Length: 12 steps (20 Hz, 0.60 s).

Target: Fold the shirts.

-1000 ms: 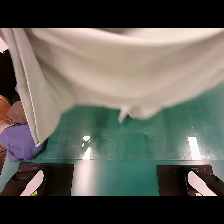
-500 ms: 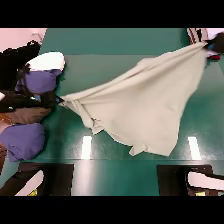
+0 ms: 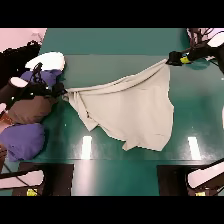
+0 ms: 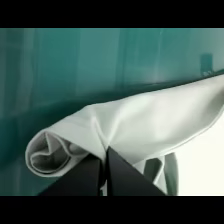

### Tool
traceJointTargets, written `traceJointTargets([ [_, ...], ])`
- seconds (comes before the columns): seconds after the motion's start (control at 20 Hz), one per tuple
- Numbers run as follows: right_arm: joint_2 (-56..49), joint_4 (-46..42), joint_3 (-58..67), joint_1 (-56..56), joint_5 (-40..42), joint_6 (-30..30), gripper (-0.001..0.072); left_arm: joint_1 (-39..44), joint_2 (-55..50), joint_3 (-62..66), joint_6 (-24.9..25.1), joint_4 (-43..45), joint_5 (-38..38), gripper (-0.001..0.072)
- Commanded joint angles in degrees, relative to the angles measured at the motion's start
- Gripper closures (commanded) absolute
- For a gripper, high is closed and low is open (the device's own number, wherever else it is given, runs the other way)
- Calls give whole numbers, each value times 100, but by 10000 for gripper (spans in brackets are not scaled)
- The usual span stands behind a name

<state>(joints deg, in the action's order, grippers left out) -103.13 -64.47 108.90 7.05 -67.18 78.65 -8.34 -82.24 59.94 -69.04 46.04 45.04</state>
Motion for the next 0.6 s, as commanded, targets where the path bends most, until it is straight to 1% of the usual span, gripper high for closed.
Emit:
traceJointTargets([
  [0.0, -479, 7, 354, 111, 107, 271, 694, 2, -595, 800, 50, -24, -2, 619],
  [0.05, -509, 15, 352, 109, 81, 299, 641, 2, -621, 872, 48, -24, 48, 369],
  [0.1, -531, 42, 352, 103, 44, 297, 458, 0, -621, 876, 50, -26, 90, 248],
  [0.15, -533, 39, 354, 79, -4, 297, 321, 0, -621, 887, 52, -11, 181, 247],
  [0.2, -514, 35, 354, 66, -66, 295, 317, -31, -612, 911, 52, 26, 306, 247],
  [0.25, -455, 33, 354, 15, -173, 295, 318, -114, -599, 1010, 50, 83, 621, 248],
  [0.35, -221, 15, 352, -146, -588, 238, 320, -420, -522, 1325, 33, 269, 1751, 248],
  [0.4, -72, -11, 352, -247, -820, 186, 321, -577, -389, 1329, -2, 339, 2175, 248],
  [0.45, 92, -11, 341, -361, -1043, 94, 321, -686, -197, 1224, -2, 514, 2446, 249],
  [0.55, 413, -9, 341, -564, -1410, 70, 321, -719, 378, 664, -160, 1095, 2522, 248],
])
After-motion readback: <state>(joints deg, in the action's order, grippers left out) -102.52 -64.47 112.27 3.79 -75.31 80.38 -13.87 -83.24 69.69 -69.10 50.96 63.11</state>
